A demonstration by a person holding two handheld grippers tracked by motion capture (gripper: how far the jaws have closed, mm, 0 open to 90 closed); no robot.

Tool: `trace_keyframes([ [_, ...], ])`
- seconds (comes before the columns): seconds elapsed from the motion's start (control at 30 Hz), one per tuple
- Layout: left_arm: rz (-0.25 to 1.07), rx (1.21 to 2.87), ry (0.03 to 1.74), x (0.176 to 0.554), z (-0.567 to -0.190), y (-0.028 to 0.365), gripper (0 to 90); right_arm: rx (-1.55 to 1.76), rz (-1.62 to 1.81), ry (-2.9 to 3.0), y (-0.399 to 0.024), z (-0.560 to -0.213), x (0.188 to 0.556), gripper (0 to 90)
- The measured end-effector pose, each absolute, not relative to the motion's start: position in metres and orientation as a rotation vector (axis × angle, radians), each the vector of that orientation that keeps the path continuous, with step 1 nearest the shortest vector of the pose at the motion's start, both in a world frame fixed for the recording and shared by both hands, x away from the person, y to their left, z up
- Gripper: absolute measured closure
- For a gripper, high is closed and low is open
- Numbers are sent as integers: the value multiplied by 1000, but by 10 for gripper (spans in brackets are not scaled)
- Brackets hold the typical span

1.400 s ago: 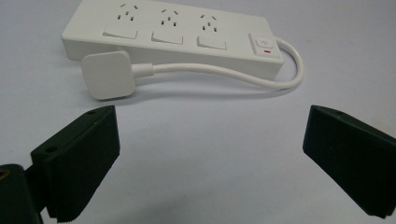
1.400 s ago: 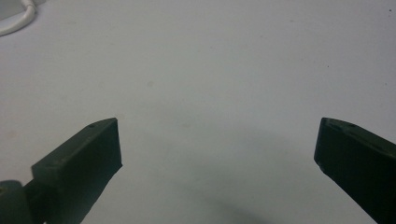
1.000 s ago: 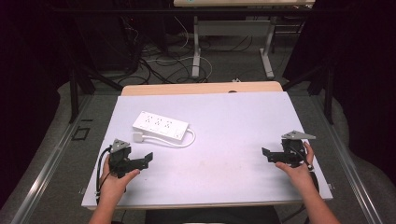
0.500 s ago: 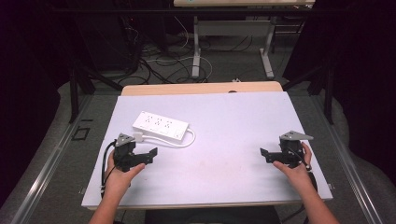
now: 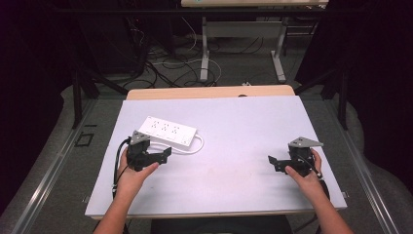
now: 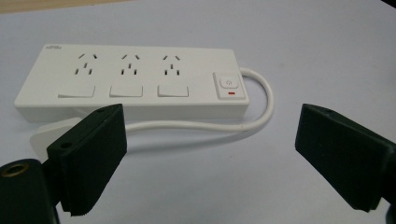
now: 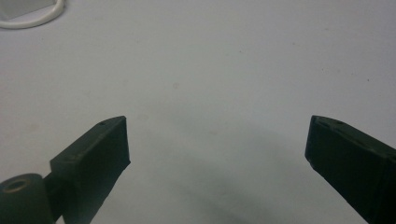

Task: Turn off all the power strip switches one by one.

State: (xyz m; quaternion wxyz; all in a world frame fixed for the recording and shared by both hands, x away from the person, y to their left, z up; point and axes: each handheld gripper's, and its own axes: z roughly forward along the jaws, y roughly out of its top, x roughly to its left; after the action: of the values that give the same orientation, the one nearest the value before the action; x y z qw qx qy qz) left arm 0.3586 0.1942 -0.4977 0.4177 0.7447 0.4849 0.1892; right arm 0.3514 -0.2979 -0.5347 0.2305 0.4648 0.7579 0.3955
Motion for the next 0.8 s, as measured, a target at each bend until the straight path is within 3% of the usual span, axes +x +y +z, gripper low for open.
trace_keyframes([
  [0.27,495,1894,1193,366,-489,182,145,1271,1096,2107,-298,-535,351,0],
  [0.8,476,1939,1157,387,-480,156,201,1252,1084,2124,-296,-536,350,0],
])
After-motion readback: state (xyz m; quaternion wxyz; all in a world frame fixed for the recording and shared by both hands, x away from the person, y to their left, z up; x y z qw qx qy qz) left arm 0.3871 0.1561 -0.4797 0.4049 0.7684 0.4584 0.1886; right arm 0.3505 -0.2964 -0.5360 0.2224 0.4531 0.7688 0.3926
